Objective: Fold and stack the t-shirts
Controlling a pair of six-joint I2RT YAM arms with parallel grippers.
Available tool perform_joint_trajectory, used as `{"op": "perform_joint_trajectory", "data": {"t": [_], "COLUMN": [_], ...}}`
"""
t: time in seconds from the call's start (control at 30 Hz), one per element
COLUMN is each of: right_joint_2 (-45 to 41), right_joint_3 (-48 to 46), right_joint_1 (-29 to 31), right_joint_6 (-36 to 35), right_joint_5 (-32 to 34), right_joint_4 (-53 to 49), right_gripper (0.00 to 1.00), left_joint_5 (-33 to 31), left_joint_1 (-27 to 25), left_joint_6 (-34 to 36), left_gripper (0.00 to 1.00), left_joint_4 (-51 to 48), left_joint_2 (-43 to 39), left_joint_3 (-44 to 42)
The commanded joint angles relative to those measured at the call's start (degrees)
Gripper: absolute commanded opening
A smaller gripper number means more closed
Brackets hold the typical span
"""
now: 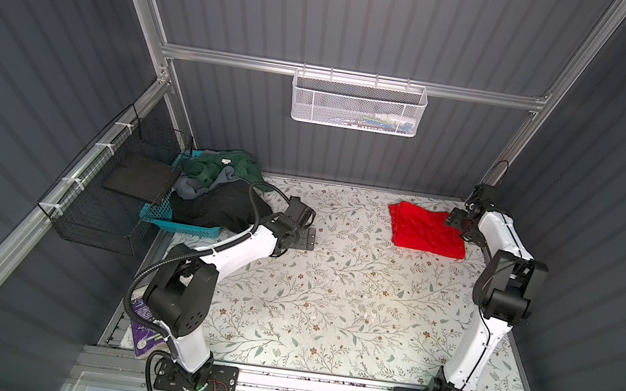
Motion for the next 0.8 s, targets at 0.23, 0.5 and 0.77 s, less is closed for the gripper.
{"op": "perform_joint_trajectory", "data": {"t": [0.23,0.5,0.77], "right_joint_2": [-27.1,-41.9,-50.0], "right_joint_3": [-31.4,-52.8,-65.6], "right_joint_1": [3.6,8.4,10.8], "right_joint_6": [7.1,7.5,5.5], "right_joint_5": [-9.6,-8.6,-0.5], "right_joint_4": [16.2,31.4,43.5], "right_gripper": [0.99,0.99,0.99], "left_joint_5": [-27.4,-31.1,-26.0], "left_joint_1": [0.9,6.4,14.0], "left_joint_6": [9.6,22.6,30.2], "left_gripper": [1.0,1.0,1.0], "left_joint_4": [24.2,41.1,63.4], "left_joint_2": [-15.2,-15.6,-20.4], "left_joint_3": [-18.2,-28.8,-45.8]}}
